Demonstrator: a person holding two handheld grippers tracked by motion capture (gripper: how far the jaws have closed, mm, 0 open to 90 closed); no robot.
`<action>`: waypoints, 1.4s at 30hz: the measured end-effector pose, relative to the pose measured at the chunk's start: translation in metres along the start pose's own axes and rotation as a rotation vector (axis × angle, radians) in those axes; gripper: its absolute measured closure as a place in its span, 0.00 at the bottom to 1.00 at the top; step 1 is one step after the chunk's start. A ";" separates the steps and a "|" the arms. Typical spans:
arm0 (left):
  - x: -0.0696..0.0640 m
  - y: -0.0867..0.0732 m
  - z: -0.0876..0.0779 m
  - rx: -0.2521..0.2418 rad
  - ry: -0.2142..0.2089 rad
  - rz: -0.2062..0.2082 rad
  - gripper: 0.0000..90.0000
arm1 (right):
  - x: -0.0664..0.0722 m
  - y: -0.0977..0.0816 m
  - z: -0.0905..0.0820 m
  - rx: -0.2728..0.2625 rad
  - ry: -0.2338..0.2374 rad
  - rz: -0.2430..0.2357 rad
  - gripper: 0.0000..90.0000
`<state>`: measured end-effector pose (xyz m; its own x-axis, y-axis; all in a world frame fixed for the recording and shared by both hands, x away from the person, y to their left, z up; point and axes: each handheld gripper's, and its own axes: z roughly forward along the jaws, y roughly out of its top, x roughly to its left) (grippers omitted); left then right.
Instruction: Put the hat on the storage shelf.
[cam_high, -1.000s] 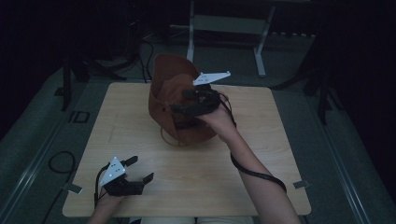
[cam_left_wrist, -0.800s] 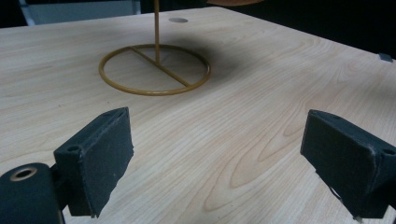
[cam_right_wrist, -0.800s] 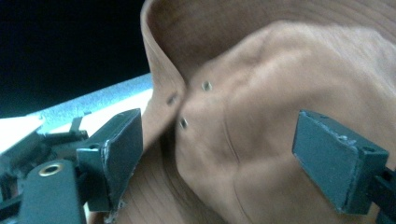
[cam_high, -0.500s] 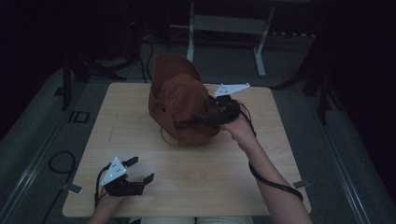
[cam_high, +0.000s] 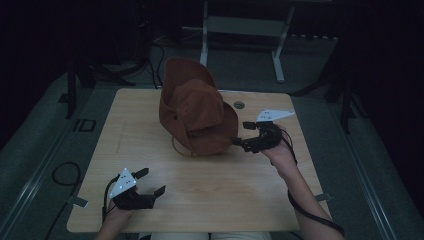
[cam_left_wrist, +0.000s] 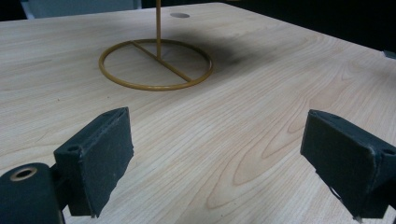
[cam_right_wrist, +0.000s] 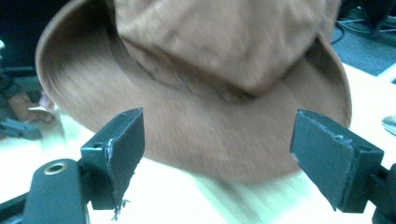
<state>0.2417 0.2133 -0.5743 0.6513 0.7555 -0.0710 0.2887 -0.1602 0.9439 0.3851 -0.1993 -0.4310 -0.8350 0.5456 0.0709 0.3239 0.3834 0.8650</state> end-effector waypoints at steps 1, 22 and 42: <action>0.000 0.000 0.000 0.000 0.001 0.001 0.11 | -0.001 -0.005 -0.002 -0.004 0.001 0.007 0.20; -0.002 0.000 0.001 0.008 0.000 0.002 0.11 | 0.008 -0.100 0.005 0.052 0.006 0.052 0.18; -0.002 -0.001 0.001 0.011 0.001 0.002 0.11 | 0.010 -0.156 -0.012 0.050 -0.066 -0.005 0.15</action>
<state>0.2413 0.2111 -0.5753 0.6507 0.7562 -0.0690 0.2951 -0.1681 0.9406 0.3209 -0.2626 -0.5594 -0.8062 0.5908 0.0321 0.3427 0.4220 0.8393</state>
